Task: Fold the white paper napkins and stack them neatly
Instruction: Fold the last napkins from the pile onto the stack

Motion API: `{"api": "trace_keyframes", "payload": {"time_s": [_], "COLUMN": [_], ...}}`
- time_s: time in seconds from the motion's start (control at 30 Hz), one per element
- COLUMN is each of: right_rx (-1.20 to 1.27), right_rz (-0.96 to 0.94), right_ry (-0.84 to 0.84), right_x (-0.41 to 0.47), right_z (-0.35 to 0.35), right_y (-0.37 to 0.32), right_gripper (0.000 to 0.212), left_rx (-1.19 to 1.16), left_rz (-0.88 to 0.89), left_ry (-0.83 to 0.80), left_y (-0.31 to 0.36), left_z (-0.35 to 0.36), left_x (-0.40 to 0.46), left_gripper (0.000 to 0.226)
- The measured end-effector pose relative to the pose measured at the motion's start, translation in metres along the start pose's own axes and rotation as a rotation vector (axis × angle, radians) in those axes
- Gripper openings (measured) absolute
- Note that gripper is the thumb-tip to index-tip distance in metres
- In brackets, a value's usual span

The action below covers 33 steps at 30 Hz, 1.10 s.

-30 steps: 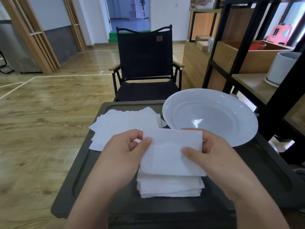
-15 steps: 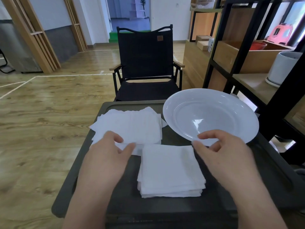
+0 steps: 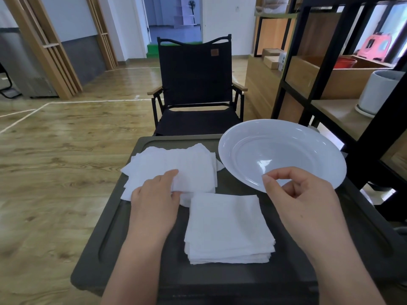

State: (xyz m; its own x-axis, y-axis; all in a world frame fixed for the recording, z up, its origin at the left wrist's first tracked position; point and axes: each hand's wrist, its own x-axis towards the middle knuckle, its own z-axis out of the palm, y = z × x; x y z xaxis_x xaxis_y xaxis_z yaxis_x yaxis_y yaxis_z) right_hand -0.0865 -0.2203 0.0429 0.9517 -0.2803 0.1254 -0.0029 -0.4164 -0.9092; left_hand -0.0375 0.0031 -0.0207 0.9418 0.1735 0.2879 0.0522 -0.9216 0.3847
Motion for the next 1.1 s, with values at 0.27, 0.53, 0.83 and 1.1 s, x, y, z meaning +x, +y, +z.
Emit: {"api": "trace_keyframes", "payload": {"time_s": [0.27, 0.53, 0.83, 1.1], "right_rx": [0.016, 0.200, 0.668, 0.711], "right_rz": [-0.023, -0.053, 0.170, 0.274], "right_ry": [-0.049, -0.306, -0.536, -0.897], "right_x": [-0.001, -0.009, -0.010, -0.012], "right_z": [0.003, 0.018, 0.021, 0.025], "right_y": [0.000, -0.013, -0.013, -0.005], "right_gripper": [0.012, 0.037, 0.059, 0.046], "left_rx": [-0.423, -1.348, -1.208, -1.276], "left_rz": [-0.157, -0.279, -0.150, -0.019], "left_ry": [0.277, 0.034, -0.250, -0.391], "left_y": [0.011, 0.045, 0.055, 0.057], "left_z": [-0.026, -0.081, -0.083, -0.093], "left_x": [-0.008, -0.026, -0.036, -0.041], "left_gripper": [0.019, 0.030, 0.021, 0.028]}}
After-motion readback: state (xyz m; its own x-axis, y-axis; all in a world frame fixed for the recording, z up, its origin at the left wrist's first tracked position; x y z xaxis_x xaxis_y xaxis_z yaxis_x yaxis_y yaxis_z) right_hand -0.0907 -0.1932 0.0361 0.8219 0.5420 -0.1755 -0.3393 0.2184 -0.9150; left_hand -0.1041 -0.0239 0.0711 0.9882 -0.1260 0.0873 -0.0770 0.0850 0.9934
